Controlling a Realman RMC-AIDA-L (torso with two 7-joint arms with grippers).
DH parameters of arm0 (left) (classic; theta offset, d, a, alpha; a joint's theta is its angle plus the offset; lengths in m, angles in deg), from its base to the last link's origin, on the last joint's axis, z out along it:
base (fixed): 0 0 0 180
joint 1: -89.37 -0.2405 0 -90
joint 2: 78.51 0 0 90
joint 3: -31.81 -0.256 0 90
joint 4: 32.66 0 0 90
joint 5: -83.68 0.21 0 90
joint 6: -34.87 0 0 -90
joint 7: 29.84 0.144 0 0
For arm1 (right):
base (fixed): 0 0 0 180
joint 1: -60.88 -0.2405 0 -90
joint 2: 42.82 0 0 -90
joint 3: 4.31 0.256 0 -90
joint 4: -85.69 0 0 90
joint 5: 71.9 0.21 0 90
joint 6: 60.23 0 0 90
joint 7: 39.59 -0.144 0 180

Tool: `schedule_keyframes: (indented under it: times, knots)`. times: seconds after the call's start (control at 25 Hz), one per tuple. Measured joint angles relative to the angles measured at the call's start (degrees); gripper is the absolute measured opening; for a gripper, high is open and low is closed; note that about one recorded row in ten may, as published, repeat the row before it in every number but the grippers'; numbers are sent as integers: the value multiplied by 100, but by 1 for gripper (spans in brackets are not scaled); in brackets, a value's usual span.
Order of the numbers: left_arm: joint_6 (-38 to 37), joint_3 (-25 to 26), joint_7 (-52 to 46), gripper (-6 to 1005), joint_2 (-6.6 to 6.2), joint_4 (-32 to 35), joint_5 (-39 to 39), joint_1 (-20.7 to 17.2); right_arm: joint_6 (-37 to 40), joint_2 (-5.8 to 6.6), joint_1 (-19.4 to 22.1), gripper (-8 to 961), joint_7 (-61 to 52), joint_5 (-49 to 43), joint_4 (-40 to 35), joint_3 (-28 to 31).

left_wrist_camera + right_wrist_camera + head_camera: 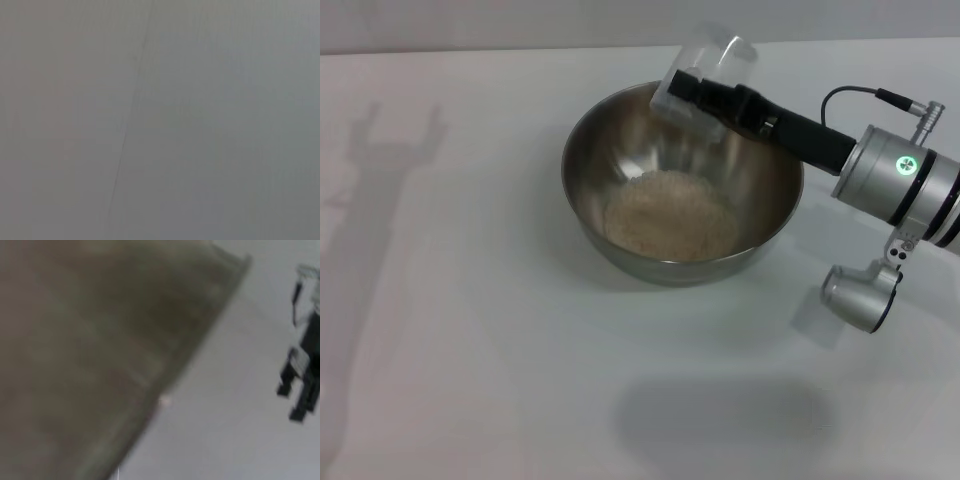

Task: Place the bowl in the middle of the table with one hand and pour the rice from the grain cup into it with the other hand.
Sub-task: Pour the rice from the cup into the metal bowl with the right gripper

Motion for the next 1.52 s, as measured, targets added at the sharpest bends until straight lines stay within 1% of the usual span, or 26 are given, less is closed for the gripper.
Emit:
schedule_keyframes:
  times: [0.08,0.24,0.56,0.64,0.84,0.88,0.96,1.0,1.04,1.08,1.16,1.28,1.4,1.44,1.52]
  knots:
    - [-3,-2,-21,860,4,-1,-3,0,-51,1,-38,16,46,0,-189,-317]
    - [-5,-14,-24,860,10,-1,-5,4,-74,0,-73,16,87,1,-295,-534]
    - [-9,-18,-25,860,11,-1,-11,43,44,-8,-105,17,293,157,-359,-597]
    - [-9,-18,-25,860,11,-1,-16,50,166,-2,-123,16,293,335,-362,-592]
    - [-9,-22,-24,860,11,-12,-18,54,211,-11,-32,16,292,373,-336,-777]
    - [-9,-24,-25,860,11,-16,-18,53,232,-3,-61,16,290,575,-344,-771]
    - [-9,-24,-25,860,11,-27,-18,52,237,1,-71,17,287,670,-344,-780]
    - [-9,-25,-25,861,11,-39,-17,51,233,-6,-16,17,291,695,-318,-946]
    - [-9,-25,-25,861,11,-39,-17,51,233,-6,-16,17,291,695,-318,-946]
    - [-9,-23,-25,861,11,-41,-17,50,221,-18,25,17,290,688,-299,-1079]
    - [-9,-25,-25,861,11,-59,-16,45,205,-14,-15,17,291,1006,-286,-1088]
    - [-11,-26,-25,861,10,-62,-16,33,178,-22,49,17,295,1059,-235,-1315]
    - [-12,-26,-25,861,10,-62,-15,18,193,-22,47,17,297,1176,-224,-1334]
    - [-14,-26,-25,861,11,-65,-9,14,201,-16,5,17,298,1376,-217,-1293]
    - [-16,-26,-30,861,10,-67,-5,11,192,-16,21,17,297,1390,-196,-1360]
